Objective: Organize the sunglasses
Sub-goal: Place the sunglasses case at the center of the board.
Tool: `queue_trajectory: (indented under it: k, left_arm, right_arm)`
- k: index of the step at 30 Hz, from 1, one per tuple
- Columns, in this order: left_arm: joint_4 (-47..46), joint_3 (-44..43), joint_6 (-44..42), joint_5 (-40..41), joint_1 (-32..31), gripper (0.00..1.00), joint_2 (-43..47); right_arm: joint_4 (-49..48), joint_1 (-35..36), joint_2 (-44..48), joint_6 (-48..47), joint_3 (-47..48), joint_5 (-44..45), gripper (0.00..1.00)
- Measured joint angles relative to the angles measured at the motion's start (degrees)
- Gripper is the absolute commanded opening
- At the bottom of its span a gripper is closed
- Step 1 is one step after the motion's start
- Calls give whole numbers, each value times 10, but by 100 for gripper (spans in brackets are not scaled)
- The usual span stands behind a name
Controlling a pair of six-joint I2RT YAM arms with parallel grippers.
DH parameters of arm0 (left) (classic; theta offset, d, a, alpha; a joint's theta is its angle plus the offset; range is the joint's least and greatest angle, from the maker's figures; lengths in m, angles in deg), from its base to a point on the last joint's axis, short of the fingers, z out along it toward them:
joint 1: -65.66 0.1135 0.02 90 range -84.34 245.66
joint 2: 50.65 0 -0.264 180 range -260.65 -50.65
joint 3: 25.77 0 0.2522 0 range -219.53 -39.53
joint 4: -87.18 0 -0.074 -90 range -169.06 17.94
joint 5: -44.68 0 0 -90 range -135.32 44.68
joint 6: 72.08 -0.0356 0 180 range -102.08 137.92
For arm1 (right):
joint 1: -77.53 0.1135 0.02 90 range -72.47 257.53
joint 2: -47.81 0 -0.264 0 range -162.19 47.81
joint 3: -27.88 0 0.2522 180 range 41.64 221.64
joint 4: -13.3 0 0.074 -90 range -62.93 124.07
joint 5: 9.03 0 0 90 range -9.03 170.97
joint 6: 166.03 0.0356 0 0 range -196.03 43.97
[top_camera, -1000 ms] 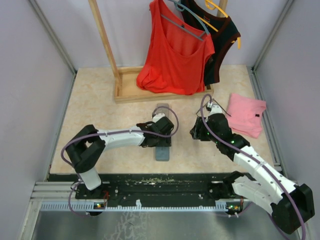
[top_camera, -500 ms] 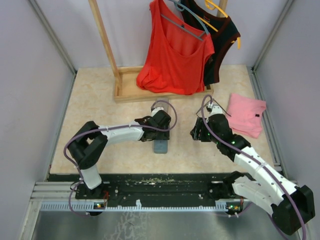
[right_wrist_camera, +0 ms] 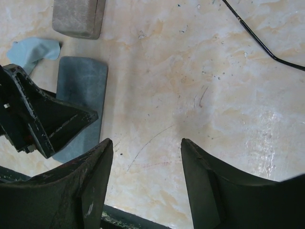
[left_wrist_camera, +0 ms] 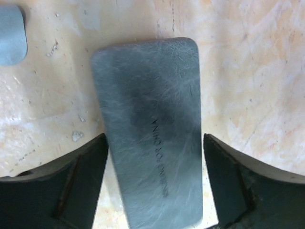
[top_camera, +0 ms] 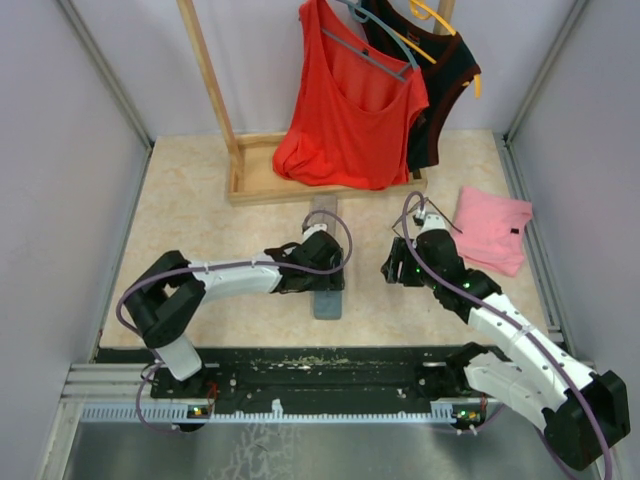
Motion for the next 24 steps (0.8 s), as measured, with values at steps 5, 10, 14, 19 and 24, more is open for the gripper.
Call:
queue_trajectory:
  k: [5, 10, 14, 19, 24]
  left_arm:
    - [20, 5, 14, -7, -4, 100, 24]
    - [33, 4, 13, -2, -3, 100, 53]
    - [51, 5, 7, 21, 1, 100, 91]
    - [56, 38, -10, 47, 53, 100, 206]
    - [82, 91, -24, 76, 143, 100, 297]
  right_arm:
    - [10, 0, 0, 0, 0, 8, 64]
    - [26, 0, 0, 1, 1, 20, 65]
    - [41, 9, 0, 11, 4, 37, 67]
    - [54, 109, -36, 48, 40, 105, 70]
    - [45, 212, -161, 95, 111, 166, 72]
